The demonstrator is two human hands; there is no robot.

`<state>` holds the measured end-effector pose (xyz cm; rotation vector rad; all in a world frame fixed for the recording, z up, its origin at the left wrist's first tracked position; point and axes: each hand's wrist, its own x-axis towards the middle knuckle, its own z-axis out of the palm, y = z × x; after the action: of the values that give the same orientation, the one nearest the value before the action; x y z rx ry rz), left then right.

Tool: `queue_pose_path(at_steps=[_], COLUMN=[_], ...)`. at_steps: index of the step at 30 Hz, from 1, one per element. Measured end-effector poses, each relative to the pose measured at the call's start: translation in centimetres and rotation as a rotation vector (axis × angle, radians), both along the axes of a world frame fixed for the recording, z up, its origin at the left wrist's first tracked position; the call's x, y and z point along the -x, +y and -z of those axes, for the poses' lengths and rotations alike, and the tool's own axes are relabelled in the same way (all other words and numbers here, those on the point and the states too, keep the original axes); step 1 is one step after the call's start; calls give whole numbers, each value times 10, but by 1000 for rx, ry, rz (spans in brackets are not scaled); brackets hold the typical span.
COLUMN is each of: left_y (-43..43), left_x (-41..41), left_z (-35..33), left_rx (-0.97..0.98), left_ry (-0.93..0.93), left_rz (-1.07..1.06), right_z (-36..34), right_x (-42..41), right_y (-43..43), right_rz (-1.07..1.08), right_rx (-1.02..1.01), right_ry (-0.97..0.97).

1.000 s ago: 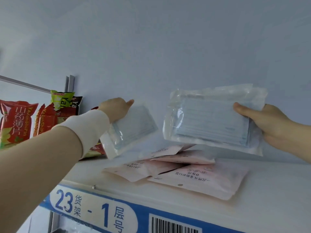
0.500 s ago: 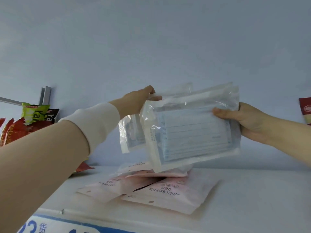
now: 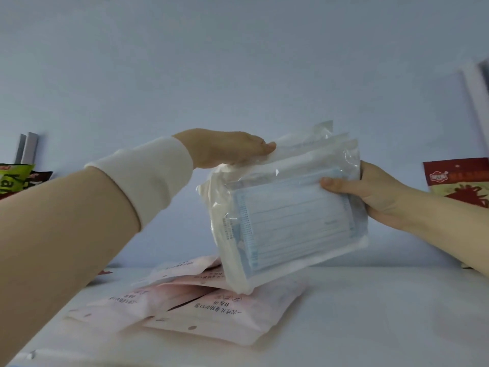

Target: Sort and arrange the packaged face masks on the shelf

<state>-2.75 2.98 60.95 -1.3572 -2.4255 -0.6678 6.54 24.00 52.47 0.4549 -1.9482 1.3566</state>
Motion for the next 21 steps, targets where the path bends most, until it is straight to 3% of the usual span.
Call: queue_pose_path(at_steps=[3, 7, 9, 11, 14, 15, 18, 21], left_y=[1, 3, -4, -10, -19, -20, -25, -34], left_x=[-3, 7, 13, 19, 20, 22, 35, 57], left_z=[6, 18, 35, 57, 90, 99, 112, 114], left_rx=[-18, -510, -606, -366, 321, 461, 618, 532], left_ry=[-37, 14, 106, 136, -15, -35, -84, -187], left_rz=[6, 97, 78, 38, -131, -193, -271, -280], right_z=[-1, -1, 0, 3, 10, 13, 20, 24], right_x=[0, 3, 7, 12, 21, 23, 30, 33], right_y=[1, 13, 23, 29, 30, 29, 25, 24], right_rz=[87, 217, 332, 447, 539, 551, 544, 558], right_rx=[31, 187, 289, 340, 336, 324, 294, 305], right_ry=[28, 90, 140, 159, 141, 128, 93, 93])
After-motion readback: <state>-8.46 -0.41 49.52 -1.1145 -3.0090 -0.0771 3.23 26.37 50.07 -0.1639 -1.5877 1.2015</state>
